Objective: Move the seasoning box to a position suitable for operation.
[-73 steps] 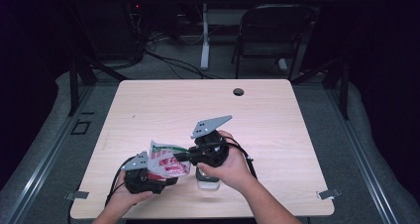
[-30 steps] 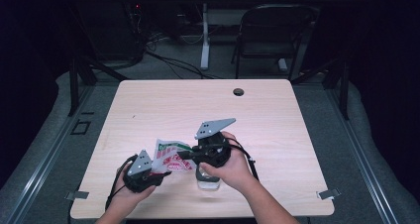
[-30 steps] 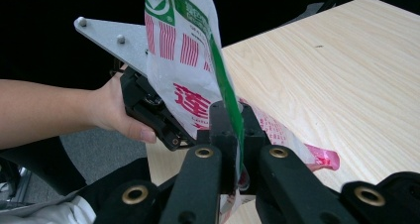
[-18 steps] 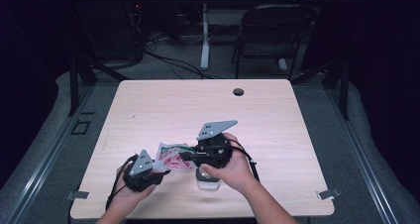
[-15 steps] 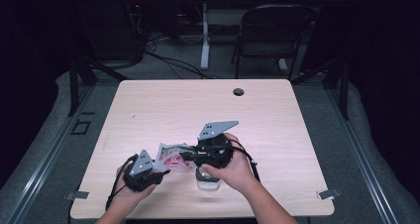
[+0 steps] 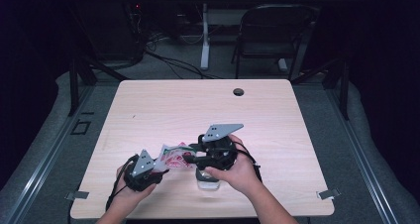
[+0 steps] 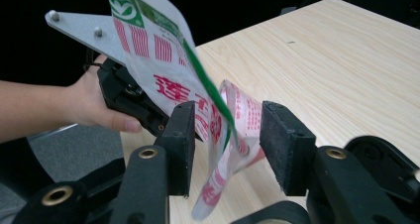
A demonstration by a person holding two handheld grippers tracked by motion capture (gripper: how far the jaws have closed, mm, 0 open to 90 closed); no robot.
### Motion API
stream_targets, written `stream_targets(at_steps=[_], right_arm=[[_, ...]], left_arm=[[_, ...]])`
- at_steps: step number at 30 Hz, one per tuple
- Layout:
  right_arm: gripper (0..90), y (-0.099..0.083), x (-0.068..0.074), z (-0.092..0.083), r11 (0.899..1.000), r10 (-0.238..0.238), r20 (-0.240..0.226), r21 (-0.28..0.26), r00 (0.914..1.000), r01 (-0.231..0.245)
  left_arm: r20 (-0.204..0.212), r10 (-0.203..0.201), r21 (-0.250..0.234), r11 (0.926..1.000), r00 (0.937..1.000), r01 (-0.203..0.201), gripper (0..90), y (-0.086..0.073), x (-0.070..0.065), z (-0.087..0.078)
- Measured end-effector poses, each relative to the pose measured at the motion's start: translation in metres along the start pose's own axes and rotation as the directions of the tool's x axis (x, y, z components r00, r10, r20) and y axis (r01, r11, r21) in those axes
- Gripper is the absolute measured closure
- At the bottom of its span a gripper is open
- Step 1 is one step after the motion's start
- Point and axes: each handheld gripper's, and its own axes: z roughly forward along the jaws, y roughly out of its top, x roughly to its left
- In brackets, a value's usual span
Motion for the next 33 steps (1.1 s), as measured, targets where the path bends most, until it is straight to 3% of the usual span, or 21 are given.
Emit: stream_targets(at_steps=[5,9,13,19,25,27,33], right_arm=[[55.3,-0.006,-0.002,-0.006,1.0,0.003,0.008,-0.008,1.0,-0.003],[54.5,-0.011,-0.004,-0.012,1.0,0.01,0.023,-0.02,0.9997,-0.01],[53.1,-0.016,-0.005,-0.017,0.999,0.011,0.036,-0.039,0.9993,-0.009],[52.8,-0.026,-0.008,-0.023,0.997,0.029,0.048,-0.067,0.9984,-0.026],[52.8,-0.03,-0.012,-0.032,0.994,0.046,0.077,-0.101,0.9959,-0.039],[52.8,-0.031,-0.013,-0.034,0.993,0.051,0.081,-0.109,0.9954,-0.042],[52.0,-0.033,-0.013,-0.037,0.991,0.034,0.129,-0.131,0.9911,-0.017]], left_arm=[[-0.042,0.031,0.019,0.9994,0.9986,-0.03,63.3,0.001,-0.001,0.001],[-0.092,0.079,0.031,0.9966,0.9927,-0.076,63.3,0.005,-0.004,0.001],[-0.11,0.068,0.022,0.9976,0.9916,-0.066,63.3,0.007,-0.002,0.001],[-0.178,0.098,0.028,0.9951,0.9791,-0.095,63.4,0.015,0.001,-0.001],[-0.247,0.161,0.038,0.9869,0.9555,-0.157,63.4,0.026,0.003,-0.003],[-0.276,0.194,0.048,0.9811,0.9414,-0.188,63.4,0.03,0.002,-0.003],[-0.324,0.256,0.075,0.9667,0.9109,-0.245,63.5,0.033,0.0,0.005]])
